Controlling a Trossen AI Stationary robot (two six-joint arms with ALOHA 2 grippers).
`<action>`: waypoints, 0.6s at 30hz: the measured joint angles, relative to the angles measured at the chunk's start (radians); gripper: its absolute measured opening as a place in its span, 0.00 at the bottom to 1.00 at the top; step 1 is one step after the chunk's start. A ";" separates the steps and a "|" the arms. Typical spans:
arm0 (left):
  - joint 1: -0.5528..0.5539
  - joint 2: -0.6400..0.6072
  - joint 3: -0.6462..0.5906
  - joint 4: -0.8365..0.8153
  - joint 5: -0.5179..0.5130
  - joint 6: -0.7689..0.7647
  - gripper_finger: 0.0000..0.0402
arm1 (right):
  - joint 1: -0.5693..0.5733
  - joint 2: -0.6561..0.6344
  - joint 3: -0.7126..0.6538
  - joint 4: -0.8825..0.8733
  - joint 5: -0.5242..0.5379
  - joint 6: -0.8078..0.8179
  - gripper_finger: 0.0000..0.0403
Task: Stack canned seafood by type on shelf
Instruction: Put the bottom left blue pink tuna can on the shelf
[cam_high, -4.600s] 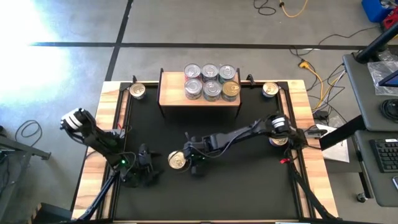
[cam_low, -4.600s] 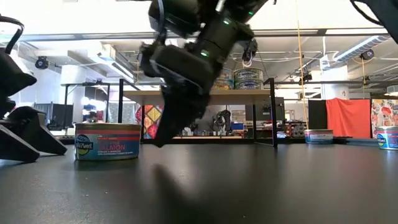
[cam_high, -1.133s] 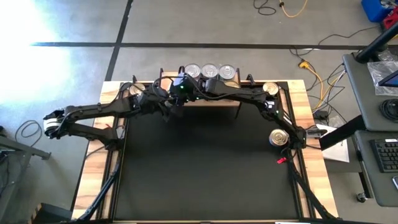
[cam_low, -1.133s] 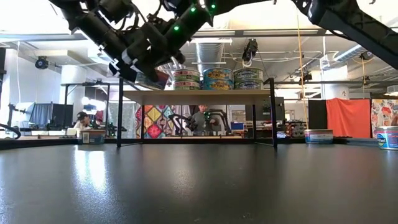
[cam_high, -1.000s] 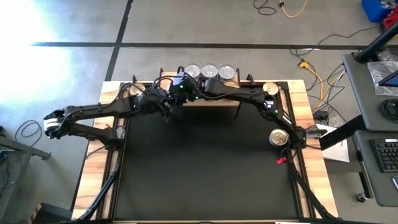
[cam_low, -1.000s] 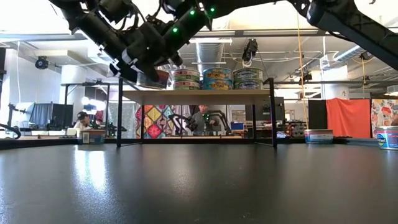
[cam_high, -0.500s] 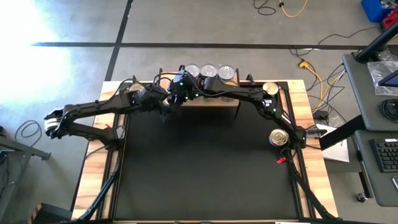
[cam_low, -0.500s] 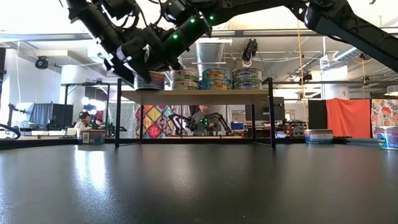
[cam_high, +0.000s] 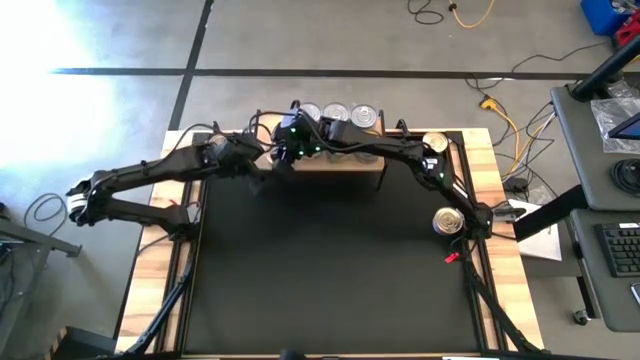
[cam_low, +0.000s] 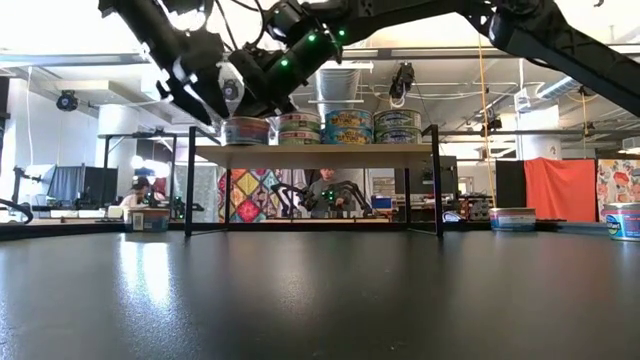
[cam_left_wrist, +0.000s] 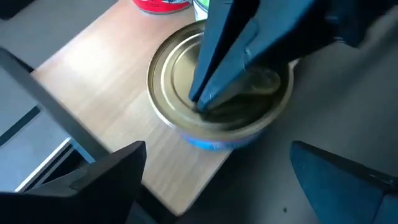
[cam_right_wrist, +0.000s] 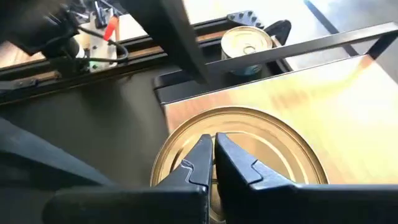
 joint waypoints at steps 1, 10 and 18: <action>0.000 -0.006 0.017 -0.027 0.000 0.000 0.94 | -0.004 0.002 0.000 0.006 0.000 0.000 0.03; -0.058 -0.080 0.137 -0.115 0.112 -0.042 0.91 | -0.021 0.019 -0.006 0.149 0.042 -0.033 0.03; -0.065 -0.140 0.127 -0.110 0.074 -0.028 0.83 | -0.021 -0.067 0.005 0.205 0.056 -0.039 0.03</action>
